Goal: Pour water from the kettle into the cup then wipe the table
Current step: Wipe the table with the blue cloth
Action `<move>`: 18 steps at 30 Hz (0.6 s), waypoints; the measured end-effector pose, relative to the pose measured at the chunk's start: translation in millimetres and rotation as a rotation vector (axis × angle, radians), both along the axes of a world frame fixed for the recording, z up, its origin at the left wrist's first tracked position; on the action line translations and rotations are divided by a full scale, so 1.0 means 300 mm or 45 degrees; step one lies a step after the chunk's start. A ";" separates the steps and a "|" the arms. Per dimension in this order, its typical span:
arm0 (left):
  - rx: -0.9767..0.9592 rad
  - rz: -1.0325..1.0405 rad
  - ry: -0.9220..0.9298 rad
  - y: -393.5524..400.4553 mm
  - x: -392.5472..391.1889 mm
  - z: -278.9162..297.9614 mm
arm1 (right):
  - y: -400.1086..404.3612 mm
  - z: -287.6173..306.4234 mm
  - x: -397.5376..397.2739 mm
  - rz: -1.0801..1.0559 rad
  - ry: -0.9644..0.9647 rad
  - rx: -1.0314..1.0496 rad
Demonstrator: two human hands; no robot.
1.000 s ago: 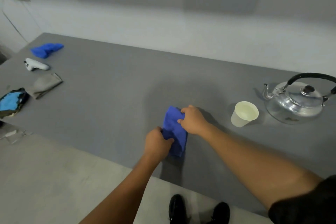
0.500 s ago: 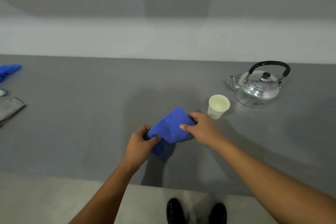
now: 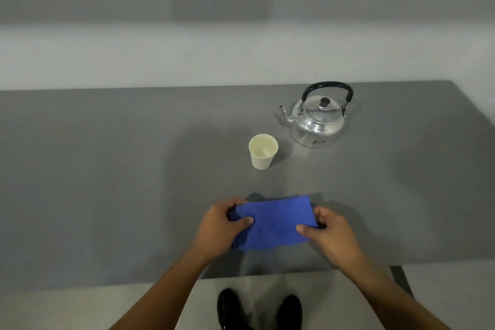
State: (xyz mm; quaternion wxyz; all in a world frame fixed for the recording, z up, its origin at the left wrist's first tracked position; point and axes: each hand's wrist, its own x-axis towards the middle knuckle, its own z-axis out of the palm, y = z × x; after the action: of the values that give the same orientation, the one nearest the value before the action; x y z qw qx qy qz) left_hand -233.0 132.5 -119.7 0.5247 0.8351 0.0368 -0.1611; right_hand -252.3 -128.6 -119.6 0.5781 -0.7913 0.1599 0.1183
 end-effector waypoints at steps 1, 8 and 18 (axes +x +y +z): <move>0.045 -0.020 -0.012 -0.025 -0.001 -0.010 | -0.021 -0.009 -0.009 -0.005 0.009 -0.025; 0.325 -0.189 -0.084 -0.158 -0.037 -0.087 | -0.155 -0.079 -0.019 0.015 0.020 -0.319; 0.689 0.015 -0.493 0.060 -0.069 -0.189 | -0.021 -0.074 -0.029 0.197 -0.171 -1.088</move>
State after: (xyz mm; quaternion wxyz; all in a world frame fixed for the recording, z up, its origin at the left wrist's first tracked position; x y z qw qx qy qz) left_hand -253.6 150.6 -176.2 0.2820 0.9591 -0.0173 0.0193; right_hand -261.0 -134.8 -141.9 0.1974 -0.9750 0.0968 0.0327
